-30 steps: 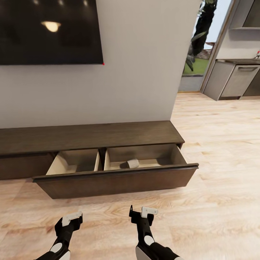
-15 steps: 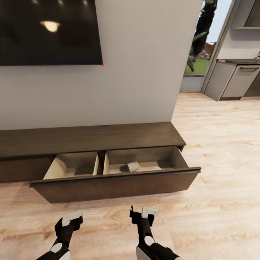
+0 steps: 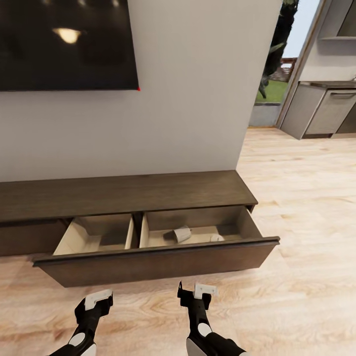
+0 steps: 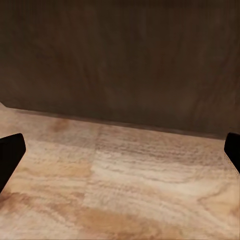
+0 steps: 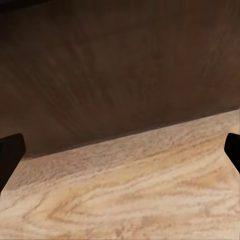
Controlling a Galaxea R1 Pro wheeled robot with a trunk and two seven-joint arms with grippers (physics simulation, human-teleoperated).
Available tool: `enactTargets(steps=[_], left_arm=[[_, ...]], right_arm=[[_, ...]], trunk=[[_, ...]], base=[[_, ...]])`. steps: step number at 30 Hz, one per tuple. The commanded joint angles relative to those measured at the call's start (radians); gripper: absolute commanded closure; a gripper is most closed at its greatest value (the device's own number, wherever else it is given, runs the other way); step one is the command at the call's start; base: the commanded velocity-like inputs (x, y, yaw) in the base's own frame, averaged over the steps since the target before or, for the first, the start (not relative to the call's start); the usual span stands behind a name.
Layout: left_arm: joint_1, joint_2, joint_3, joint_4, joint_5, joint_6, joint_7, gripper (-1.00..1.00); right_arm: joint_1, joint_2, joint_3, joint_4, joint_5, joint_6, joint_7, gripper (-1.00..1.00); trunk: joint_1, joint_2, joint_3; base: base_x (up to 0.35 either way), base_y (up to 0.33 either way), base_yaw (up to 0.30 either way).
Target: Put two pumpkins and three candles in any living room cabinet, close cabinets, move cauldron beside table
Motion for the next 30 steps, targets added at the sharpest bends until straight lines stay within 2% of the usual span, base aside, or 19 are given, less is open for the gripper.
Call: enactTargets(steps=[1, 9, 16, 30], left_arm=[[-0.001, 0.001, -0.008, -0.001, 0.007, -0.005, 0.007, -1.00], [-0.001, 0.001, -0.009, -0.001, 0.007, -0.005, 0.007, -1.00], [-0.001, 0.001, -0.009, -0.001, 0.007, -0.005, 0.007, -1.00], [-0.001, 0.001, -0.009, 0.000, 0.008, -0.005, 0.007, -1.00]], right_arm=[[-0.002, 0.000, 0.008, 0.001, -0.007, -0.005, -0.006, -1.00], [-0.002, 0.000, 0.009, 0.001, -0.004, -0.005, -0.005, -1.00], [-0.002, 0.000, 0.031, 0.002, 0.071, -0.005, -0.005, -1.00], [-0.002, 0.000, 0.034, 0.002, 0.083, -0.004, -0.004, -1.00]], trunk=[[0.000, 0.000, -0.001], [0.000, 0.000, -0.001], [0.000, 0.000, -0.001], [0.000, 0.000, -0.001]], base=[[0.227, 0.000, 0.000], [0.115, 0.000, 0.000], [0.108, 0.000, 0.000], [0.055, 0.000, 0.000]])
